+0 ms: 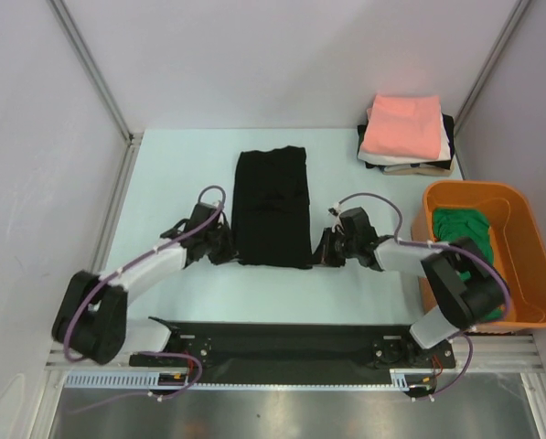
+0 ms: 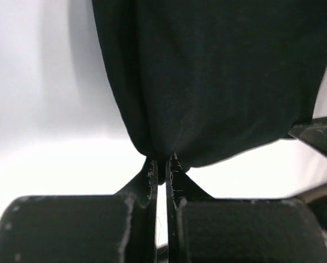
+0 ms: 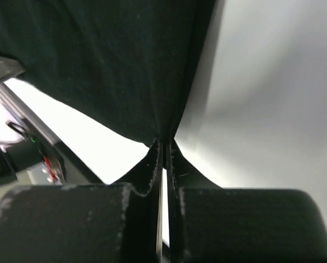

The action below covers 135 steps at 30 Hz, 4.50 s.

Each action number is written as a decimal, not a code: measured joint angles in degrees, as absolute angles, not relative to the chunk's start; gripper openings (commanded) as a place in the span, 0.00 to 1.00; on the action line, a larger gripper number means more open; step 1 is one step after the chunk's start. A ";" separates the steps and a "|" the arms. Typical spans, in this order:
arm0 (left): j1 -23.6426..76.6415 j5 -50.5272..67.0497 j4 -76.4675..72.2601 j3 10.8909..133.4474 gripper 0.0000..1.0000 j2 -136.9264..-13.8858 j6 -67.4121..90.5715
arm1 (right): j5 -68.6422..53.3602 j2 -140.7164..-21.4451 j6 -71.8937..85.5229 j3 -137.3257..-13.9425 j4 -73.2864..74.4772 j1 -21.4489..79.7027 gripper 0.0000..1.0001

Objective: Fold and stack the t-shirts
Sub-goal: Fold the tshirt, then neatly place the folded tshirt to the corner

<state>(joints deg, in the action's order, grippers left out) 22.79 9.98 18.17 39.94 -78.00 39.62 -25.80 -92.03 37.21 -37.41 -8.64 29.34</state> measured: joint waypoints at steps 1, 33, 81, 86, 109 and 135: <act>24.21 9.34 19.55 39.20 0.00 -75.26 39.81 | -24.80 -89.36 37.06 -36.34 -6.79 29.95 0.00; 28.67 1.91 47.31 71.05 0.00 -73.47 38.68 | -13.45 -75.35 28.40 -63.18 31.66 25.67 0.00; 7.84 15.90 55.72 135.68 0.68 -140.14 31.27 | -19.09 -137.62 22.46 -130.08 40.73 14.70 0.82; 6.63 15.81 54.59 132.75 0.67 -133.95 31.44 | -18.76 -130.41 22.22 -123.57 39.68 15.92 0.80; 20.82 17.19 24.67 64.31 0.54 -105.89 38.15 | -61.08 -122.34 44.77 -61.01 -20.32 17.63 0.54; 17.87 -2.42 41.47 59.55 0.71 -59.96 24.77 | -37.12 -106.67 24.16 -80.42 12.60 9.76 0.95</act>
